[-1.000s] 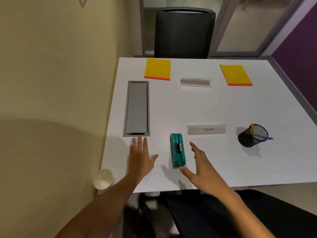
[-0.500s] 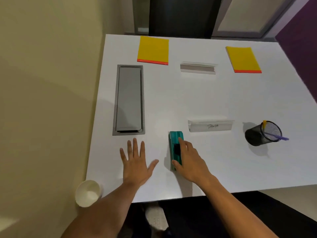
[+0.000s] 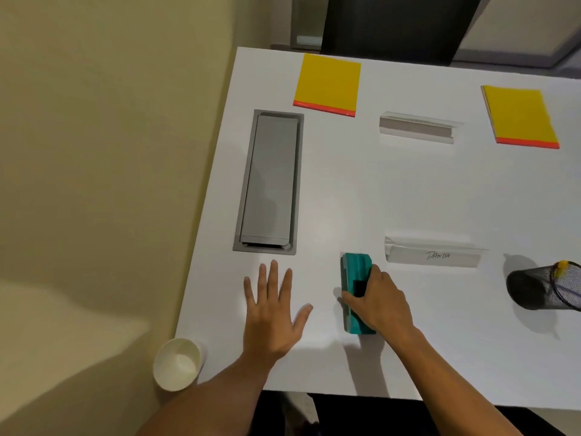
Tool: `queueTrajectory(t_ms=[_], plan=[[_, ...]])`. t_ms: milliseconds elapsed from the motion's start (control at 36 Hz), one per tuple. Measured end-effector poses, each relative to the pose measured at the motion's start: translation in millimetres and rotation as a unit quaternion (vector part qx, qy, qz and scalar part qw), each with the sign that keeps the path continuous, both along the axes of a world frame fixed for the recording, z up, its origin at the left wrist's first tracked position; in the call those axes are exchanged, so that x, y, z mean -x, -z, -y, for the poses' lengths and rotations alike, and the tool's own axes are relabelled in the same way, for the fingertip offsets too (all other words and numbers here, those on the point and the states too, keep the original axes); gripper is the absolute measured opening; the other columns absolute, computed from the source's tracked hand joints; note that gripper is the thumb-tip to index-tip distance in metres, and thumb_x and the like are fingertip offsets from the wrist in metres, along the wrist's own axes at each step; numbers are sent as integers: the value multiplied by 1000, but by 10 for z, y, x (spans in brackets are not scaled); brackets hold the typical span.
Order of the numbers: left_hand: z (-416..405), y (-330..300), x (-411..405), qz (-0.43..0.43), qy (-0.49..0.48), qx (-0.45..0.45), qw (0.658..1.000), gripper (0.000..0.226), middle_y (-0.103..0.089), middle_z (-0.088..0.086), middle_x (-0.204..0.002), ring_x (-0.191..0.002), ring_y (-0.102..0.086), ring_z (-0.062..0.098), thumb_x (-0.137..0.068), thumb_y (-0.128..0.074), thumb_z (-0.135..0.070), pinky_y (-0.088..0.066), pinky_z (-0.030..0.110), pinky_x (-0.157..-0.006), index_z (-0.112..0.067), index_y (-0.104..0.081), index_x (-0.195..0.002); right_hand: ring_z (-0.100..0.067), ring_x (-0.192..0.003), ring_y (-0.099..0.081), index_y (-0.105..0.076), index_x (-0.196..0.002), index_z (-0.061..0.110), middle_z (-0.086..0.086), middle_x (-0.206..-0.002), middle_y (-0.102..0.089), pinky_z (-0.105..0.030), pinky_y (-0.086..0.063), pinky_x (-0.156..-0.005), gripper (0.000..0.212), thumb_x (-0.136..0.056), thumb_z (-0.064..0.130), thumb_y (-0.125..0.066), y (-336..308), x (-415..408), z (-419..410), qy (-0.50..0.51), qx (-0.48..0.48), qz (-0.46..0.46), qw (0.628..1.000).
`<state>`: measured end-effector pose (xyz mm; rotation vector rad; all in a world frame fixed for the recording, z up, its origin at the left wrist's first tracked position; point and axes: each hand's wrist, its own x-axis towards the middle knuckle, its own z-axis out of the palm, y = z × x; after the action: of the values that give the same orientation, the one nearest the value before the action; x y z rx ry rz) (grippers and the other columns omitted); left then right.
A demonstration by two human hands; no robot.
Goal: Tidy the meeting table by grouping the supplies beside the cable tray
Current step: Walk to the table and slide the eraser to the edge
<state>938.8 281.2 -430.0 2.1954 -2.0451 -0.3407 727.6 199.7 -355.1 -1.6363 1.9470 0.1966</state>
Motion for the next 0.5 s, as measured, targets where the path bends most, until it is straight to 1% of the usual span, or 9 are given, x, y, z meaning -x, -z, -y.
queueTrajectory(t_ms=[56,83,167,278,417,500], plan=[[3,6,-4,-7,-3,-2,1000,91,-8,7,-167,-153,-8,35,-86,-34,-79,-14,67,-117,-27,-16,-158,-22,-103,-66,-37,-141,19,-3,-126,-58,-34,-57,-77,86,-78,69,-68,-11,-13,52,-12,20,-5,1000],[7,12,-5,-9,-5,-3,1000,90,-7,6,-167,-154,-8,35,-86,-34,-79,-13,67,-117,-27,-16,-158,-22,-103,-66,-36,-143,19,-3,-126,-58,-35,-57,-76,87,-79,68,-67,-21,-28,84,-18,29,-9,999],[17,46,-7,-13,-9,-8,1000,89,-6,5,-168,-154,-6,34,-86,-35,-78,-11,66,-118,-28,-17,-158,-23,-110,-65,-31,-151,18,-3,-131,-57,-37,-59,-79,92,-81,67,-67,-73,-112,207,-32,51,-8,998],[22,101,-22,-19,-10,-17,1000,89,-5,5,-168,-154,-5,32,-86,-34,-78,-9,65,-119,-29,-15,-158,-22,-113,-61,-28,-155,21,-3,-133,-57,-35,-57,-78,93,-83,66,-65,-154,-269,369,-85,82,-1,993],[41,112,-28,-25,-6,-29,999,90,-6,5,-168,-154,-5,32,-85,-36,-77,-6,64,-120,-28,-17,-158,-21,-116,-55,-40,-146,22,-2,-136,-59,-34,-56,-84,74,-86,55,-69,-260,-551,523,-168,116,15,979],[48,109,-31,-23,-4,-39,999,89,-6,5,-168,-154,-5,32,-85,-36,-77,-4,63,-120,-28,-18,-158,-23,-118,-54,-42,-147,22,-2,-138,-59,-36,-54,-88,73,-87,49,-72,-313,-759,591,-207,138,31,968]])
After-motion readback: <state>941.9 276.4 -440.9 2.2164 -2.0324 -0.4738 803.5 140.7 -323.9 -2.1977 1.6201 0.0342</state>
